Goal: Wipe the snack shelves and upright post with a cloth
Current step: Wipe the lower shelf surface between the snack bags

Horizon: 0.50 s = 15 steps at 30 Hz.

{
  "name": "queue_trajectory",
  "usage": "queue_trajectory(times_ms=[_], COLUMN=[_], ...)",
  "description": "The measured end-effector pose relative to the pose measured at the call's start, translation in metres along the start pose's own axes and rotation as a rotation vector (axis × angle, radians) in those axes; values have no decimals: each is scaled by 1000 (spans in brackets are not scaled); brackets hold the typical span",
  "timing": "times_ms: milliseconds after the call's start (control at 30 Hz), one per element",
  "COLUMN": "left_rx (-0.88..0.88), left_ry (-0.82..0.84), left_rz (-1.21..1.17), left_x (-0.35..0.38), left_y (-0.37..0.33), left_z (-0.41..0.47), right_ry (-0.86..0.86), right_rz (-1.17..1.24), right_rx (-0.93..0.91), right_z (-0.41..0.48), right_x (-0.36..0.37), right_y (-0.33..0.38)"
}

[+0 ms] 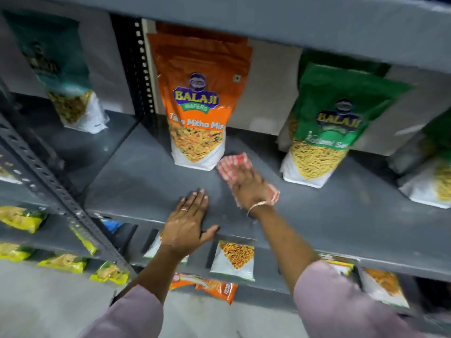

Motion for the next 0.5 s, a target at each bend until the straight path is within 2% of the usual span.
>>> queue_trajectory(times_ms=[67,167,233,267,333,367,400,500], left_rx=[-4,-12,-7,-6,2,7,9,26], left_ry=[33,72,111,125,116,103,92,69], left_rz=[8,5,16,23,39,45,52,96], left_x=[-3,-5,-4,-3,-3,-4,-4,-9], left_y=[-1,-2,0,0,0,-1,-4,-26], left_z=[-2,-2,-2,-2,-2,-1,0,5], right_ry=[-10,-49,-60,-75,-74,-25,11,89], right_rz=[36,17,5,42,48,37,23,2], right_rx=[-20,-49,137,303,593,649,616,274], right_z=[-45,-94,-112,-120,-128,-127,-119,-95], right_x=[-6,5,1,-6,-18,-26,-27,-19], right_y=[7,-32,-83,-105,-125,-118,-103,-29])
Point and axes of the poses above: each hand's wrist, its own z-axis towards the middle knuckle, its own x-axis out of the palm, y = z × x, the point moved 1 cm from there along z, towards the middle knuckle, and after that the axes turned 4 degrees about -x, right-handed, at the moved point
